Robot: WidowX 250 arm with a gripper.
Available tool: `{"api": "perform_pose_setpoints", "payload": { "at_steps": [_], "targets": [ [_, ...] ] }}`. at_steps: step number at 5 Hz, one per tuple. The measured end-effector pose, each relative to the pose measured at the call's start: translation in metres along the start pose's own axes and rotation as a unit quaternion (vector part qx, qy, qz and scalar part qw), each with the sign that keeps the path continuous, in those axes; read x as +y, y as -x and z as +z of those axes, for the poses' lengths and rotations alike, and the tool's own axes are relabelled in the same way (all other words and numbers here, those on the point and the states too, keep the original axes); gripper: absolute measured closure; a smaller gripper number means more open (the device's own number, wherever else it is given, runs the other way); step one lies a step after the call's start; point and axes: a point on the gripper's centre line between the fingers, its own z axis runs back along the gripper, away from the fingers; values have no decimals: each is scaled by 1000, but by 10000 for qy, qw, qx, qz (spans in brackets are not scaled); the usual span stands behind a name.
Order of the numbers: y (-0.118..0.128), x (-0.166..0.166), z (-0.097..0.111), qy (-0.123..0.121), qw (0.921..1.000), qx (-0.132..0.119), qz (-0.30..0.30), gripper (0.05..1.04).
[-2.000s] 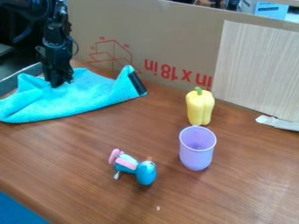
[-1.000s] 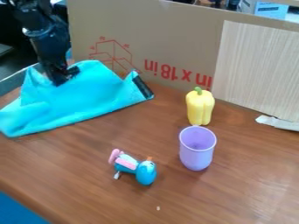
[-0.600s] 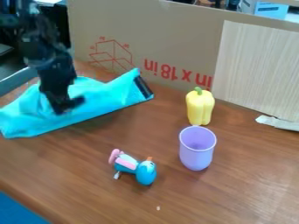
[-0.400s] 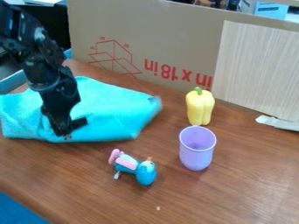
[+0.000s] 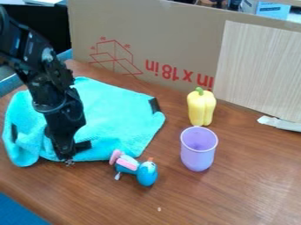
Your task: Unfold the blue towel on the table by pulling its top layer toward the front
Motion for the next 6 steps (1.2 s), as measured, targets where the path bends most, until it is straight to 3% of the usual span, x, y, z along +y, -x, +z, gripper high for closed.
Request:
{"api": "perform_pose_setpoints", "payload": {
  "at_steps": [1,2,3,4,5,6],
  "targets": [
    [-1,11,16,497,9986,-23,194,1021],
    [1,18,24,1376,9898,268,248,1021],
    [9,15,31,1656,9850,481,76,1021],
    [20,1,22,1788,9817,627,-171,1021],
    [29,-10,21,1719,9820,678,-396,997],
    [33,-16,16,1701,9820,660,-494,833]
  ]
}}
